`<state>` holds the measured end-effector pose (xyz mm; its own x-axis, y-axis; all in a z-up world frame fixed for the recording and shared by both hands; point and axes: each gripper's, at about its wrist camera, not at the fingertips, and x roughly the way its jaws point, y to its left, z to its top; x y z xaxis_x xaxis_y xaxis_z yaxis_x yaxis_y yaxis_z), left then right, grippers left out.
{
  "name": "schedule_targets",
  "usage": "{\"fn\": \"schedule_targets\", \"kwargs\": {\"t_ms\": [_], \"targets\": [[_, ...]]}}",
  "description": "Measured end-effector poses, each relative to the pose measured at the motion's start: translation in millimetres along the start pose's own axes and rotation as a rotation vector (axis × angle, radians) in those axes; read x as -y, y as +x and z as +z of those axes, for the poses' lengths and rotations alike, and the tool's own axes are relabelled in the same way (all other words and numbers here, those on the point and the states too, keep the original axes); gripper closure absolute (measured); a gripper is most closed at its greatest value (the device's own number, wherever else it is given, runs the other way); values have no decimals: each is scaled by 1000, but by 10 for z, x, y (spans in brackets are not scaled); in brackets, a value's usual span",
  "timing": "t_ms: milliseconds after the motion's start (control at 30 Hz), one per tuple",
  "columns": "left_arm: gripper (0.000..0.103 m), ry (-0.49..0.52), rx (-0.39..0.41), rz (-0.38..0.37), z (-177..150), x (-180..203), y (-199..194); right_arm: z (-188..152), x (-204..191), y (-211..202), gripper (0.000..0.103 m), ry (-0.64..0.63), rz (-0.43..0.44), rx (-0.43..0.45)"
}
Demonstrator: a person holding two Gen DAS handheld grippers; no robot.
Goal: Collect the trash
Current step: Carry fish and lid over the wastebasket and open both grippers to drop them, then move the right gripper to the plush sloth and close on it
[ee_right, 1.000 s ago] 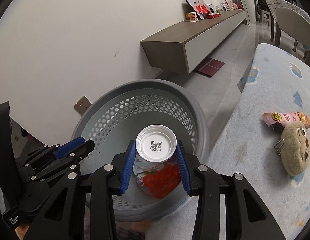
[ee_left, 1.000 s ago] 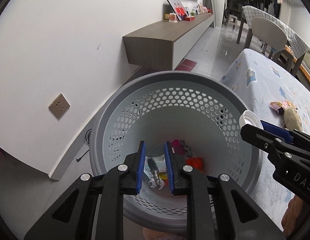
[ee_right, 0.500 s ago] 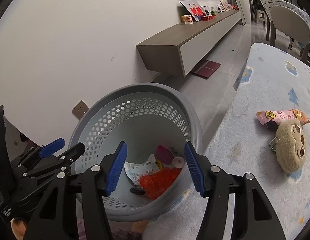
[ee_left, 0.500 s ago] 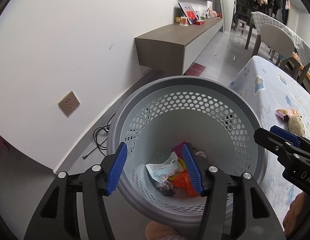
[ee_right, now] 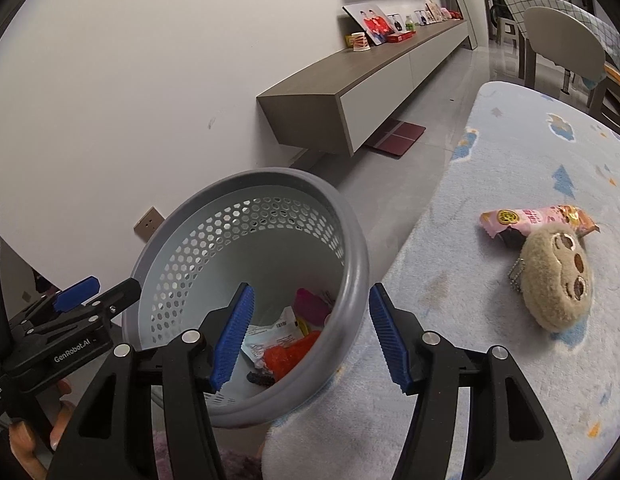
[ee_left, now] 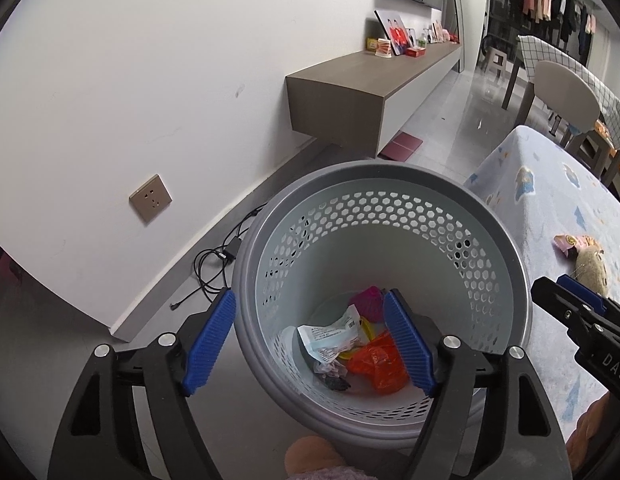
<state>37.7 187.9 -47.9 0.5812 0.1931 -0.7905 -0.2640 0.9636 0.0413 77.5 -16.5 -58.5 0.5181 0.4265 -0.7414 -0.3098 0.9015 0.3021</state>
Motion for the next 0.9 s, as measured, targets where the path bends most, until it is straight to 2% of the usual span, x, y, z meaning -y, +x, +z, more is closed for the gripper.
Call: {"fn": "schedule_targets", "kwargs": {"t_ms": [300,467,900], "targets": [[28,30,28,-26,84,114,-109,16,173,-158,45,61,7,31],[28,63,27,-30,91,224,-131,31,211,-325,44,64,9,79],[27,83,41,-75,124,574,-239,-2,602,-580,43,108,-33,100]]}}
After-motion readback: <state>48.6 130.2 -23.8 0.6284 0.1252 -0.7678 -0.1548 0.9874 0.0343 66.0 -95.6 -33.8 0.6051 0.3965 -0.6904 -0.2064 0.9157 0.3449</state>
